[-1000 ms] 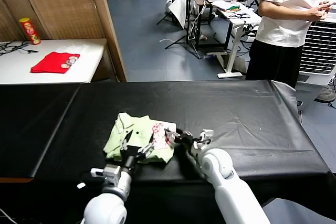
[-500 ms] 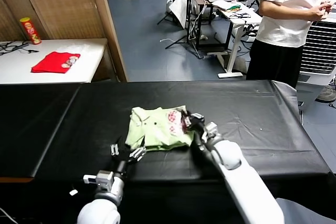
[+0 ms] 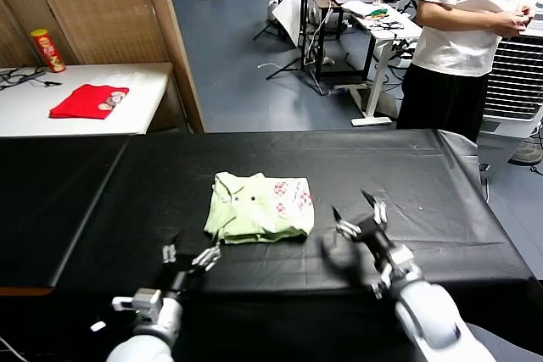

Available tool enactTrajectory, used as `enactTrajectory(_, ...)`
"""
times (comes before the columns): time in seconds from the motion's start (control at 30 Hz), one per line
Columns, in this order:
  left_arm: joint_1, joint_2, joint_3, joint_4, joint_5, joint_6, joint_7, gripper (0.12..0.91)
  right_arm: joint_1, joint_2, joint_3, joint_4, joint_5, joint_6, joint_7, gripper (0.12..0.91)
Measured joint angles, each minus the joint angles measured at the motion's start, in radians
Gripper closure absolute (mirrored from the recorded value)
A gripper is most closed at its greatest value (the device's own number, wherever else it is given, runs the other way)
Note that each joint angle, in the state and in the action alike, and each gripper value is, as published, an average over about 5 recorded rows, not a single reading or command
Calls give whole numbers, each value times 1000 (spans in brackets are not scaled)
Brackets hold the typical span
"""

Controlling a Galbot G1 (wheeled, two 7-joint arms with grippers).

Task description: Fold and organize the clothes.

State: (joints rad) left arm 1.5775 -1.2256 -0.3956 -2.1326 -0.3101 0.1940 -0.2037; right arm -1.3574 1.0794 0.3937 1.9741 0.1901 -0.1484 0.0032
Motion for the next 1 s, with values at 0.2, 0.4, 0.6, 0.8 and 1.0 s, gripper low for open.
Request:
enactTrajectory(0.2,122,51,-44,-82,-4,12,-30,232,-239,30,97,189,109,-68,79,227)
enactTrajectory(0.4,241,61,-79,-147,-6,5,-43,232,-406,65,168,314,146,-78,123,227)
enactTrajectory(0.6,318,67,-91,-183,-6,-6,-42,232,-534,84,192,384,125,-60,151,227)
enactTrajectory(0.8,369,69,-106,-211,-19,1,-37,232,-605,99,178,415,85,-51,192,227)
enactTrajectory(1.0,408,78,-117,-249,-40,49,-49,232,-661,117,150,435,60,-60,235,227)
